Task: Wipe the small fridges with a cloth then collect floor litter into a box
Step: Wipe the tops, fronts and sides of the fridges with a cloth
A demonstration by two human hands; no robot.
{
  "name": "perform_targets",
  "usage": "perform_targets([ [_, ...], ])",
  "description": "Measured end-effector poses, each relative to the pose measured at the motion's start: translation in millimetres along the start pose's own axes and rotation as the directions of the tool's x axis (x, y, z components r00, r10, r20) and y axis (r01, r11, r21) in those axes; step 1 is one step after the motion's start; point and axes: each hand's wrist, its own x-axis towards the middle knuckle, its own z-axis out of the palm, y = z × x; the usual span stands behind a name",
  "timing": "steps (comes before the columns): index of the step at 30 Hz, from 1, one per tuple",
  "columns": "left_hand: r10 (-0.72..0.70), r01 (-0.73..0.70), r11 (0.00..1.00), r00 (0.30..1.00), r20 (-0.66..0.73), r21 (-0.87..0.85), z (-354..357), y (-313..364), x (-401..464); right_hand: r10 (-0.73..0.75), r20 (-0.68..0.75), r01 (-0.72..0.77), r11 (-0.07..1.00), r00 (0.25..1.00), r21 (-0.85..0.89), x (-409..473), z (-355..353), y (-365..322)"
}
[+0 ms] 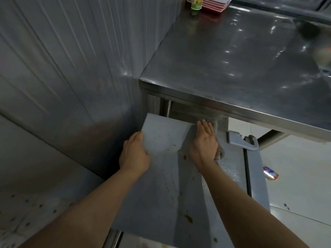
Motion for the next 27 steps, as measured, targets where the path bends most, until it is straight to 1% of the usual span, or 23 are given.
perform_targets([
  [2, -0.005, 0.005, 1.000, 1.000, -0.012, -0.002, -1.7, -0.7, 0.0, -0.083, 0.024, 0.082, 0.995, 0.996, 0.049, 0.9, 10.4, -20.9],
  [3, -0.008, 0.008, 1.000, 1.000, -0.020, 0.005, -1.9, -1.3, 0.0, -0.164, 0.054, 0.160, 0.985, 0.985, 0.069, 1.6, 13.7, -30.4],
  [5, -0.025, 0.026, 1.000, 0.999, -0.029, 0.016, -2.3, -1.6, -1.0, -0.317, 0.155, 0.302, 0.946, 0.936, 0.115, 5.6, 14.2, -38.0],
  [6, -0.032, 0.032, 0.999, 0.999, -0.025, 0.009, -2.6, -2.4, -2.4, -0.362, 0.213, 0.342, 0.931, 0.907, 0.126, 8.4, 11.0, -33.2],
  [7, -0.036, 0.036, 0.999, 0.999, -0.019, -0.014, -3.0, -3.2, -4.2, -0.388, 0.256, 0.375, 0.922, 0.885, 0.100, 10.5, 6.6, -23.7],
  [9, -0.055, 0.054, 0.996, 0.998, -0.011, -0.076, -4.9, -4.8, -8.9, -0.374, 0.298, 0.396, 0.918, 0.878, -0.014, 11.2, -1.1, -4.5],
  [10, -0.067, 0.066, 0.993, 0.998, -0.007, -0.100, -5.8, -5.8, -11.1, -0.342, 0.301, 0.372, 0.927, 0.890, -0.047, 9.8, -2.8, -0.6],
  [12, -0.077, 0.076, 0.990, 0.997, 0.000, -0.121, -7.2, -8.1, -14.5, -0.299, 0.297, 0.324, 0.945, 0.907, -0.037, 8.7, 1.9, -10.1],
  [14, -0.084, 0.084, 0.989, 0.996, 0.008, -0.119, -8.8, -10.2, -14.6, -0.347, 0.295, 0.356, 0.934, 0.890, 0.023, 14.5, 13.5, -34.0],
  [16, -0.102, 0.102, 0.989, 0.995, 0.009, -0.109, -9.9, -12.0, -13.0, -0.453, 0.303, 0.447, 0.890, 0.839, 0.091, 22.9, 28.0, -60.2],
  [18, -0.130, 0.132, 0.987, 0.991, 0.028, -0.090, -10.3, -13.0, -11.5, -0.543, 0.338, 0.529, 0.837, 0.769, 0.141, 29.8, 40.7, -78.1],
  [20, -0.155, 0.158, 0.984, 0.987, 0.048, -0.086, -11.6, -12.4, -10.5, -0.578, 0.369, 0.569, 0.809, 0.727, 0.146, 36.2, 45.3, -84.3],
  [23, -0.193, 0.195, 0.979, 0.980, 0.039, -0.057, -15.6, -9.9, -17.3, -0.593, 0.398, 0.582, 0.797, 0.700, 0.163, 32.0, 37.0, -77.7],
  [25, -0.222, 0.223, 0.975, 0.974, 0.044, -0.023, -18.3, -11.2, -29.6, -0.624, 0.400, 0.593, 0.776, 0.672, 0.214, 17.0, 26.6, -70.9],
  [27, -0.250, 0.250, 0.968, 0.967, 0.052, 0.000, -19.8, -15.2, -45.6, -0.675, 0.401, 0.626, 0.732, 0.619, 0.268, -8.6, 15.9, -62.5],
])
